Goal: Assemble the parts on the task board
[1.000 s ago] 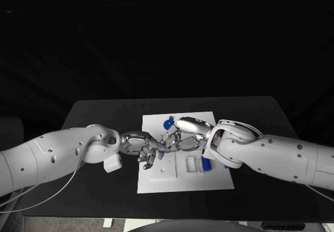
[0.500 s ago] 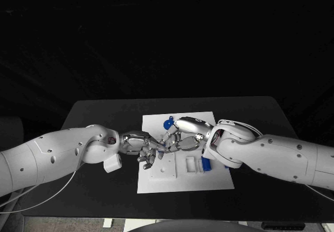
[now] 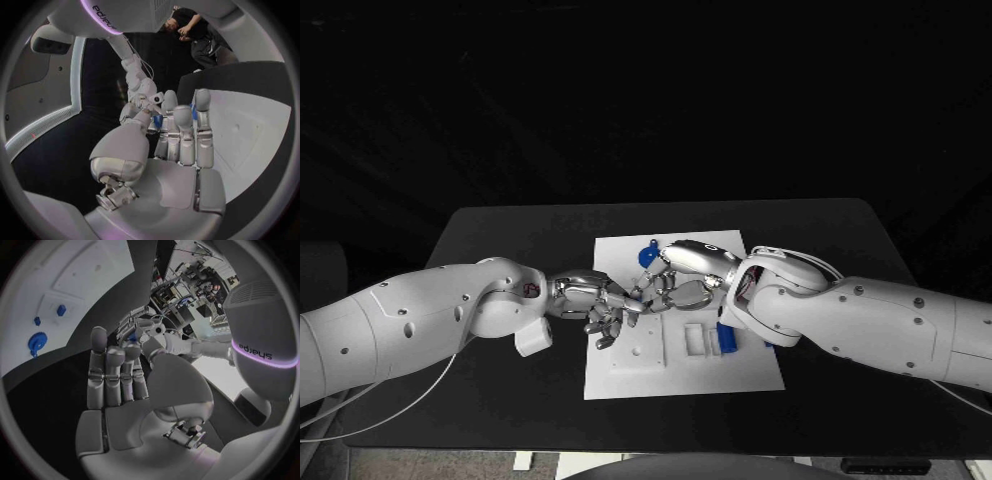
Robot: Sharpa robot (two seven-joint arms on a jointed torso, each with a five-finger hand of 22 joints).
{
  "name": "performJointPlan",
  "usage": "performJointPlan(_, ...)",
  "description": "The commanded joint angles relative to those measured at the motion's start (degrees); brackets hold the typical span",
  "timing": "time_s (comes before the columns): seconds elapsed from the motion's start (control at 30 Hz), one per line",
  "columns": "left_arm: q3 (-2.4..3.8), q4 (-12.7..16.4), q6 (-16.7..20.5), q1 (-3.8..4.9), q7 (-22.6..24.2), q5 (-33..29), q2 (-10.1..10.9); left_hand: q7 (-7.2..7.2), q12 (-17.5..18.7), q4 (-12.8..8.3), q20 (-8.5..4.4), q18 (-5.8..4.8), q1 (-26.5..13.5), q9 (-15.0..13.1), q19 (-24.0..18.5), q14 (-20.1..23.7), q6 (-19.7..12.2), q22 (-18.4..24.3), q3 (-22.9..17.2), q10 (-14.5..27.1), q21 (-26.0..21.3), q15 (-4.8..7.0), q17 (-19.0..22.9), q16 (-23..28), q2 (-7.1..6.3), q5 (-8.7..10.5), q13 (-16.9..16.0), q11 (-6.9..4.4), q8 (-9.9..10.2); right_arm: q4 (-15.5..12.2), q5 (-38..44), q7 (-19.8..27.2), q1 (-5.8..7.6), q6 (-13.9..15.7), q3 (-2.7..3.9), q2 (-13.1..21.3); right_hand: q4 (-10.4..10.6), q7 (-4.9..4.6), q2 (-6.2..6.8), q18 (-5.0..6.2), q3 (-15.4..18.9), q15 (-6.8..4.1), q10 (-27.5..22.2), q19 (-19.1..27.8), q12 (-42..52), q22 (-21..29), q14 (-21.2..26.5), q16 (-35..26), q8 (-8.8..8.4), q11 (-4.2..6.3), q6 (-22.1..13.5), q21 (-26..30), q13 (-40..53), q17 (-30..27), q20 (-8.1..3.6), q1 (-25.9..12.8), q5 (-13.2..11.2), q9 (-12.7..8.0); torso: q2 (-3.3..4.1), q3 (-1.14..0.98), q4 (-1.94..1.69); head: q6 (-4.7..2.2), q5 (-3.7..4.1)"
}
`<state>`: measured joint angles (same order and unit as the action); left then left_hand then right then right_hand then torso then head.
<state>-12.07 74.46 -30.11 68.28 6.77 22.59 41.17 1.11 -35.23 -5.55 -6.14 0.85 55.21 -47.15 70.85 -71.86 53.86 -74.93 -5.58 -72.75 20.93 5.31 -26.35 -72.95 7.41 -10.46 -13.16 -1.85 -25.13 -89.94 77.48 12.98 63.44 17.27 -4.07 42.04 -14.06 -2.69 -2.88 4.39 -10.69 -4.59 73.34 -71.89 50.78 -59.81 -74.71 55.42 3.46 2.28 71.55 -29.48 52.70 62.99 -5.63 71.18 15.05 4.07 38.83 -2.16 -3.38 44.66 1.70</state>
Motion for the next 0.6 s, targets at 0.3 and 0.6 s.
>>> performJointPlan(0.3,0.16,0.1,1.2,0.13,0.6,-1.2,-0.2,0.37,-0.4,2.6,0.18,0.79,-0.8,0.4,0.3,0.0,0.3,-1.1,5.1,0.0,-0.5,-0.41,0.2,0.2,-2.18,5.61,0.0,0.07,-0.5,0.1,0.7,-0.8,-0.14,-0.9,-0.11,-0.1,0.3,0.17,-0.22,-0.11,0.3,0.04,0.5,-0.6,-0.1,-0.3,-0.4,0.1,0.23,-0.02,0.6,0.6,0.1,0.1,0.11,-0.7,0.6,0.6,0.01,-0.01,0.01,0.00,0.11)
performJointPlan(0.6,0.16,-0.2,2.4,0.13,0.2,-0.8,-0.1,0.54,-0.4,4.2,0.27,0.82,-1.6,0.7,0.2,0.1,0.0,-1.1,6.0,0.3,-0.6,-0.51,0.2,0.2,-2.72,6.18,0.0,0.21,-0.3,0.1,0.4,-1.1,-0.13,-1.3,-0.11,-0.1,0.5,0.26,-0.07,-0.17,0.8,0.00,0.6,-0.8,-0.2,-0.7,-0.5,0.1,0.23,0.04,0.7,1.1,0.3,0.1,0.07,-1.0,1.7,0.6,0.00,0.01,-0.03,0.08,0.28)
